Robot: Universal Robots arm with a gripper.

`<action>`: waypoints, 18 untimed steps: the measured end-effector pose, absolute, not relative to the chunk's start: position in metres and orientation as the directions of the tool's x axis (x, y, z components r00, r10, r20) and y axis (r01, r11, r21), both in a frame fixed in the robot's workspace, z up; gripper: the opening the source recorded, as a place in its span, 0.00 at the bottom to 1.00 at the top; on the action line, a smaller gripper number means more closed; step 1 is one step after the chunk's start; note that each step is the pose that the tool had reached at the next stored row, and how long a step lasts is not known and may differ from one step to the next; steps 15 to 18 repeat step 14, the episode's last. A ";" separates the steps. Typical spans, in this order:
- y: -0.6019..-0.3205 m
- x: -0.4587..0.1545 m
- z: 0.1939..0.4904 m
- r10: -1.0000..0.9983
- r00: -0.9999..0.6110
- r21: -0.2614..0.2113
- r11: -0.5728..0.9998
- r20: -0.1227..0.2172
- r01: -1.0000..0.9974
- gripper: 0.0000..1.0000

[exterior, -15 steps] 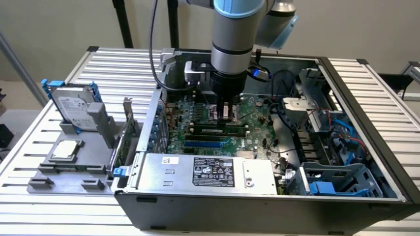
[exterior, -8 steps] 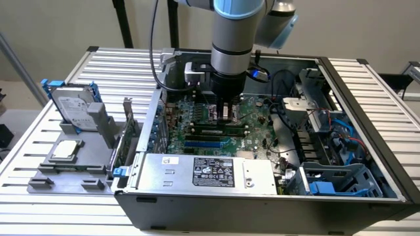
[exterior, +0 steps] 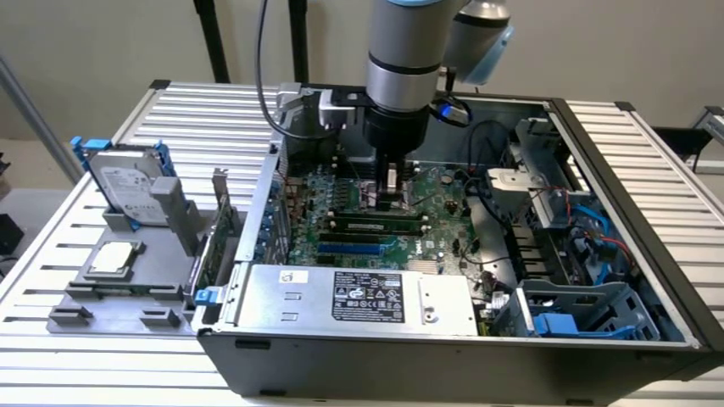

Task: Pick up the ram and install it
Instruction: 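Press down the ram until it locks into place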

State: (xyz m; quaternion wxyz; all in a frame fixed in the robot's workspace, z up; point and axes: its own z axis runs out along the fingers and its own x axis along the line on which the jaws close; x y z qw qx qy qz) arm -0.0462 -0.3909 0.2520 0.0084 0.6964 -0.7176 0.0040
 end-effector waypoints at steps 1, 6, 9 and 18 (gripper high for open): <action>-0.391 -0.046 0.253 -0.999 -0.030 0.006 0.030 0.017 -1.000 0.11; -0.391 -0.046 0.253 -0.999 -0.030 0.006 0.030 0.018 -1.000 0.11; -0.391 -0.046 0.253 -0.999 -0.030 0.006 0.030 0.018 -1.000 0.11; -0.391 -0.046 0.253 -0.999 -0.030 0.006 0.030 0.018 -1.000 0.11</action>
